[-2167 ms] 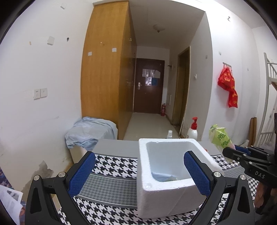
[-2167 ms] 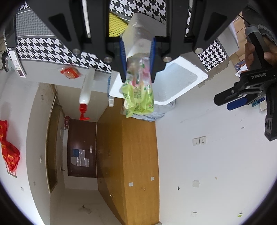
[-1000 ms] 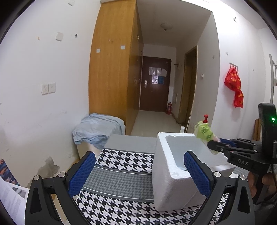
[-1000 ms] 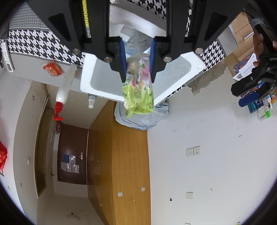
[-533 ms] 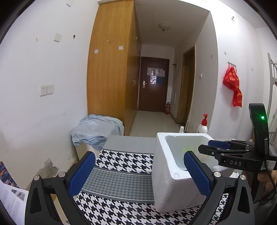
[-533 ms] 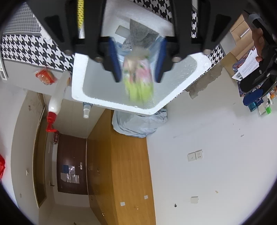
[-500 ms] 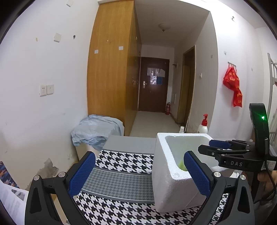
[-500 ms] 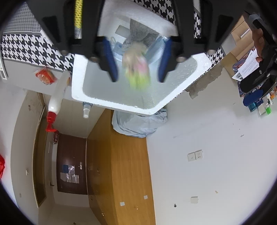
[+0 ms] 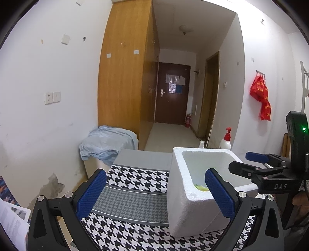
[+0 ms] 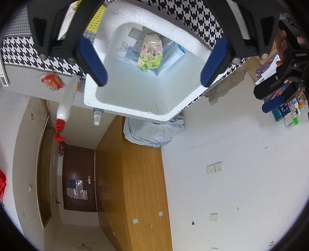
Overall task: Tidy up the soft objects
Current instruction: 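Withdraw the right tool from the foam box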
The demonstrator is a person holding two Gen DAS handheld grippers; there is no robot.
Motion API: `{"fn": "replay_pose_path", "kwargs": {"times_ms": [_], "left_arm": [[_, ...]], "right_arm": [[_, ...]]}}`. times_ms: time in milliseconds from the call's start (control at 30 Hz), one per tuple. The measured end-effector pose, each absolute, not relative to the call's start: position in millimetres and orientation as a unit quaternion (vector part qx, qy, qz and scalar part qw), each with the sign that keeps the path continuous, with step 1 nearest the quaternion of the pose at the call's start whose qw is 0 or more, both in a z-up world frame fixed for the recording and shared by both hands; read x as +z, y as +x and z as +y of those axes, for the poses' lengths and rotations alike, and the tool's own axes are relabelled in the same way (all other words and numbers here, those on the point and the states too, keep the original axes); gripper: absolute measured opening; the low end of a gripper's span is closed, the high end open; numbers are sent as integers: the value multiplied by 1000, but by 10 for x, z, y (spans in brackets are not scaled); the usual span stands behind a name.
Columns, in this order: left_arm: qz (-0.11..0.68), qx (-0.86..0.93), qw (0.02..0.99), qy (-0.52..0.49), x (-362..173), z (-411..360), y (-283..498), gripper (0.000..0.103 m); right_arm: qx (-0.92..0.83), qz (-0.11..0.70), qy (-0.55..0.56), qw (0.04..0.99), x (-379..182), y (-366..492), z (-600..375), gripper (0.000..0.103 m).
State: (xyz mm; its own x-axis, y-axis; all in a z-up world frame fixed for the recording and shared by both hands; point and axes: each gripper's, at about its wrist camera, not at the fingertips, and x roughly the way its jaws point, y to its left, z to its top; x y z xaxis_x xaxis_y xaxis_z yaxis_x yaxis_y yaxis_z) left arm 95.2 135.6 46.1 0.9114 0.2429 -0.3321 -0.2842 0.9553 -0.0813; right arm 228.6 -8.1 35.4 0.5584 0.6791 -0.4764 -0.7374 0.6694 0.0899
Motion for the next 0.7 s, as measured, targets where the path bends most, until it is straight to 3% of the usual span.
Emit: {"fn": "replay_pose_path", "kwargs": {"times_ms": [700], "left_arm": [[144, 112, 982, -45, 636, 849, 919, 102]], "right_arm": [[381, 195, -44, 903, 555, 2031, -708, 103]]}}
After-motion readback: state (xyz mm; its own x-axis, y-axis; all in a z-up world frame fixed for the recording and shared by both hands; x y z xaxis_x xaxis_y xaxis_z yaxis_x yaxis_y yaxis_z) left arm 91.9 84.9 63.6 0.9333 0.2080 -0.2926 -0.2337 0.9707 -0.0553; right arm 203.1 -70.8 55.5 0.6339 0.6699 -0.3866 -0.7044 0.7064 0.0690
